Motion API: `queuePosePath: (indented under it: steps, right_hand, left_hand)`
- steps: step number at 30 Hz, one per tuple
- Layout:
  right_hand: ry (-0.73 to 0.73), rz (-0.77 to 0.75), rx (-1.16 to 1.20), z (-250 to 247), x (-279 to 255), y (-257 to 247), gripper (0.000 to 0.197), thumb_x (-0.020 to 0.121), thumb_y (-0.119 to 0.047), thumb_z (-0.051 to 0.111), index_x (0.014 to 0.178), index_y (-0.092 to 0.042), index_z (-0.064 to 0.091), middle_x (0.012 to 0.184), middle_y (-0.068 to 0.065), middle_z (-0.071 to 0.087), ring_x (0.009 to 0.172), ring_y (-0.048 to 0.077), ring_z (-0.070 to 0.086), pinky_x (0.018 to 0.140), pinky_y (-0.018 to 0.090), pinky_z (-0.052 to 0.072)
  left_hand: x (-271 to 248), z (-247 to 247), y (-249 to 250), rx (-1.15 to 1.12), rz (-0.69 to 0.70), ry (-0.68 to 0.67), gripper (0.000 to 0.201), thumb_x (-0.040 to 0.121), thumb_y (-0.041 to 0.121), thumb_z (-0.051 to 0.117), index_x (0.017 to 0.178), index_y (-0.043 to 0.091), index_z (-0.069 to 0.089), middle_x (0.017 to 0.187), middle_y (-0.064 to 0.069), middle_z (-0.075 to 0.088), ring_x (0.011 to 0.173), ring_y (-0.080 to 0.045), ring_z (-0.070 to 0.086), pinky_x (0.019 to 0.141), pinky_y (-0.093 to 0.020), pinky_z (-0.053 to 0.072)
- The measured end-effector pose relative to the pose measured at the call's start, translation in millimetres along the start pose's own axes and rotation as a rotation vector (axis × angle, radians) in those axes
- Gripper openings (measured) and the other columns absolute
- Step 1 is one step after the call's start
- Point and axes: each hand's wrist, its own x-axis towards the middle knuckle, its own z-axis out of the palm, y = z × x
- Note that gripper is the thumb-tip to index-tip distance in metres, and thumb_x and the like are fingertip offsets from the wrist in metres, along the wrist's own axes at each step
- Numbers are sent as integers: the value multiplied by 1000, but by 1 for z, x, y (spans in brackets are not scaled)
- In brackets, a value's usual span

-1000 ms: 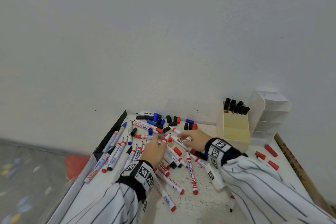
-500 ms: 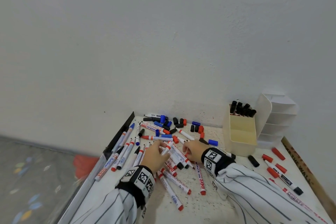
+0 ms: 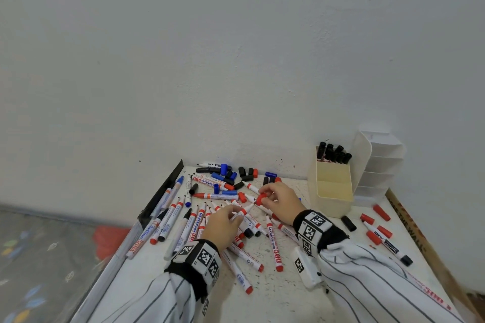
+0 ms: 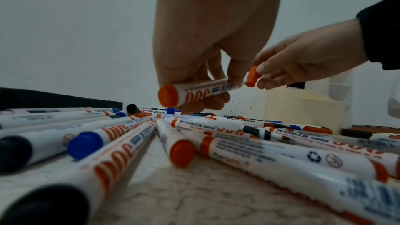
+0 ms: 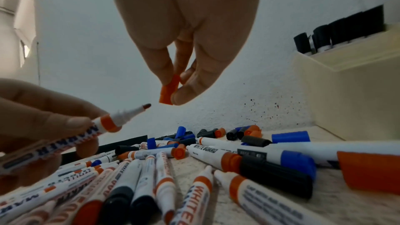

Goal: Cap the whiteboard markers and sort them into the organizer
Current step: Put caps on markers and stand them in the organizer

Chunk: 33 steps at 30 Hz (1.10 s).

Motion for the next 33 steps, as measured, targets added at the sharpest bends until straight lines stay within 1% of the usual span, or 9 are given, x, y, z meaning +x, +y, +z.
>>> queuePosePath:
  steps: [2,5,8,12,15,19,24,30,33]
  right_hand:
    - [-33,1,21,0,-8,2,22,88,-12,57,110,-17,59,99,-4,51,85,8,53,70,9,41]
    - [28,31,88,-2,-18,4,19,88,-8,57,104,-19,58,97,-5,53,79,5,53,79,22,50]
    - [132,54,63,-9,-24,8,20,89,-9,55,108,-14,56,98,-5,52,76,-1,47,71,11,42]
    - [3,52,61,-11,-35,10,18,89,-11,56,107,-15,58,101,0,57,87,9,53,77,14,44]
    - [-13,92,62,-11,-48,7,16,92,-18,52,107,-14,58,95,1,58,81,9,51,64,10,37]
    - [-35,188,98,-9,-62,4,32,98,-37,36,83,-15,54,68,-3,47,61,10,43,57,21,35]
    - [-15,295,139,-6,-71,6,47,98,-37,34,55,-18,39,55,-2,36,51,12,34,53,26,28]
    - [46,359,260,-1,-79,3,46,97,-32,38,53,-18,38,53,-2,34,50,12,32,54,27,28]
    - [134,336,319,0,-84,-1,45,97,-28,38,53,-18,40,53,-3,35,50,11,33,52,26,27]
  left_hand:
    - [-1,3,3,-23,43,-10,29,95,25,48,123,25,54,119,-2,58,100,-10,52,80,-20,41]
    - [-2,7,5,-8,61,-10,29,96,26,46,124,25,53,118,-2,58,97,-9,53,76,-19,41]
    - [-4,9,8,14,78,-20,30,96,24,46,125,24,53,118,-3,58,94,-9,53,68,-13,41]
    - [-10,14,15,29,151,-72,28,97,21,45,123,23,55,109,1,59,92,-8,53,72,-15,39]
    - [-16,18,17,41,175,-128,27,97,22,43,122,21,55,94,9,56,83,-3,51,68,-10,38]
    - [-19,20,19,125,253,-154,19,86,26,62,105,27,56,98,10,58,90,-5,55,82,-19,46]
    - [-23,19,20,196,254,-153,27,76,15,74,88,25,51,92,1,59,81,-10,53,68,-15,42]
    - [-31,14,26,211,286,-124,23,83,29,67,105,24,62,99,10,62,93,-8,55,83,-20,43]
    - [-39,15,30,261,314,-175,23,93,31,53,111,21,63,98,1,67,88,-11,57,79,-22,45]
